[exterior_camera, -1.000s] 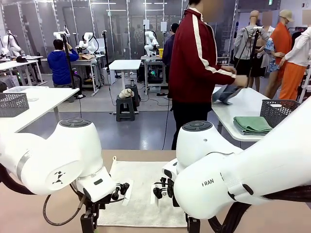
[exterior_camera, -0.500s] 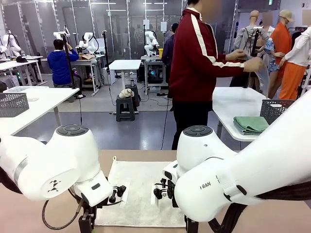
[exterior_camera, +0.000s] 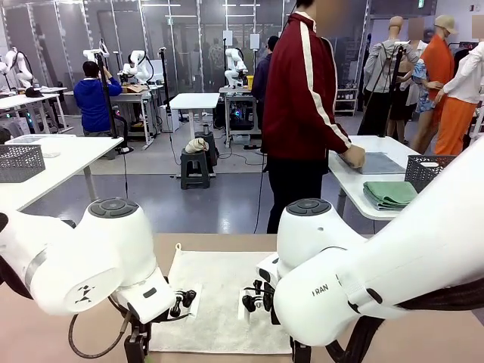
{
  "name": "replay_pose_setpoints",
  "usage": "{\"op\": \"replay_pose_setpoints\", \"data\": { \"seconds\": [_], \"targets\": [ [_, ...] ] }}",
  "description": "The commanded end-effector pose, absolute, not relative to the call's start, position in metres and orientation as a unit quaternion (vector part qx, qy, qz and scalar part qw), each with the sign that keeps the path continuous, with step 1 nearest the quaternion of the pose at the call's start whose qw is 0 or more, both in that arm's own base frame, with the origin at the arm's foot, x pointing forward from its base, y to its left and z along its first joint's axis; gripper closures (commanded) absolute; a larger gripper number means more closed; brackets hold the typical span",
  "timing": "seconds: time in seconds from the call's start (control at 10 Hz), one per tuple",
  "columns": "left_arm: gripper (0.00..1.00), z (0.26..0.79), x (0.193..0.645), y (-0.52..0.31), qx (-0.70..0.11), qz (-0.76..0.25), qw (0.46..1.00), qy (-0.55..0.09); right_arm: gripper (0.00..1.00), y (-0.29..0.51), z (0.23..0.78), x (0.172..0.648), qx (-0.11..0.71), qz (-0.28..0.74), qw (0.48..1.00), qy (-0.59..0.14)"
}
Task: Fold the towels and place them in the basket.
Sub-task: When a person lays out a Towel with hook on the table, fold it in half twice.
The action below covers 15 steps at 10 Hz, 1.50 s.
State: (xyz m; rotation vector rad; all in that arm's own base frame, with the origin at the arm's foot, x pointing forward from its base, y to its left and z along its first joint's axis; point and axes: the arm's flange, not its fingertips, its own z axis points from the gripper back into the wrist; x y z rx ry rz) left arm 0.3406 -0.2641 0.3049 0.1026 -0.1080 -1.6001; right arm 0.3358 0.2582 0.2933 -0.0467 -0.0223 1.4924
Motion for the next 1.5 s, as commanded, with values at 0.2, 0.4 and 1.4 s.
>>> {"op": "replay_pose_setpoints", "data": {
  "seconds": [0.2, 0.4, 1.4],
  "targets": [
    [0.00, 0.294, 0.340, -0.252, 0.046, -0.721, 0.689, -0.059, 0.07, 0.257, 0.284, 0.332, -0.031, 0.672, 0.740, -0.017],
    [0.00, 0.293, 0.342, -0.251, 0.047, -0.723, 0.687, -0.062, 0.07, 0.255, 0.283, 0.332, -0.033, 0.672, 0.739, -0.022],
    [0.81, 0.293, 0.353, -0.255, 0.052, -0.724, 0.685, -0.055, 0.89, 0.250, 0.283, 0.334, -0.031, 0.671, 0.740, -0.032]
  ]
}}
